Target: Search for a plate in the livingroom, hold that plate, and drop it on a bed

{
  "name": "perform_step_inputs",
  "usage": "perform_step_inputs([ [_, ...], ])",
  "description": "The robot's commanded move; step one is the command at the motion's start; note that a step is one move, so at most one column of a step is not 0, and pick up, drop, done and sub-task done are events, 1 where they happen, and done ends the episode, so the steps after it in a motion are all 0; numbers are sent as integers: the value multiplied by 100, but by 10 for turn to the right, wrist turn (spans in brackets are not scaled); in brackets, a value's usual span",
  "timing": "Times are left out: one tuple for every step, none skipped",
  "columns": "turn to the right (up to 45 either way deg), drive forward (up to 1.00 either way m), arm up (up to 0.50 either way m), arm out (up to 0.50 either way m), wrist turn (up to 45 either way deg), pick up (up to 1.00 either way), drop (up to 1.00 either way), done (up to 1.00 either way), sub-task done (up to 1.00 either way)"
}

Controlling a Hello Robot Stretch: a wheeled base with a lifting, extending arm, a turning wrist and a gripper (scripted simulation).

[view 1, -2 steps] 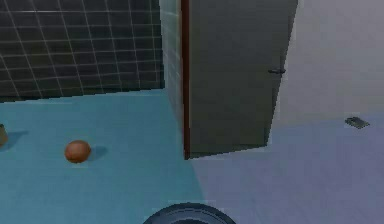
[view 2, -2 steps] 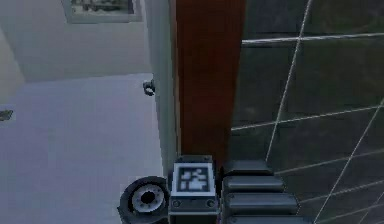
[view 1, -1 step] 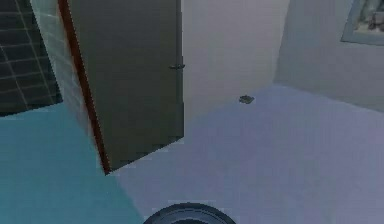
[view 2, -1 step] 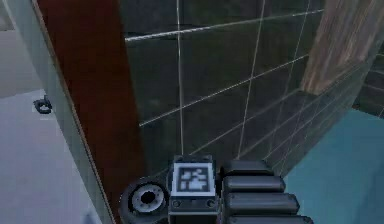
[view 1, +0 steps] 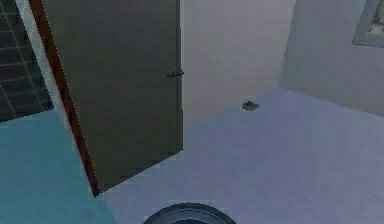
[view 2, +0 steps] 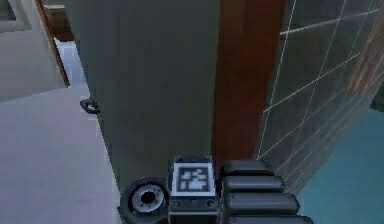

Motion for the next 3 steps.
perform_step_inputs([
  [300, 0, 0, 0, 0, 0, 0, 0, 0],
  [0, 5, 0, 0, 0, 0, 0, 0, 0],
  [-450, 0, 0, 0, 0, 0, 0, 0, 0],
])
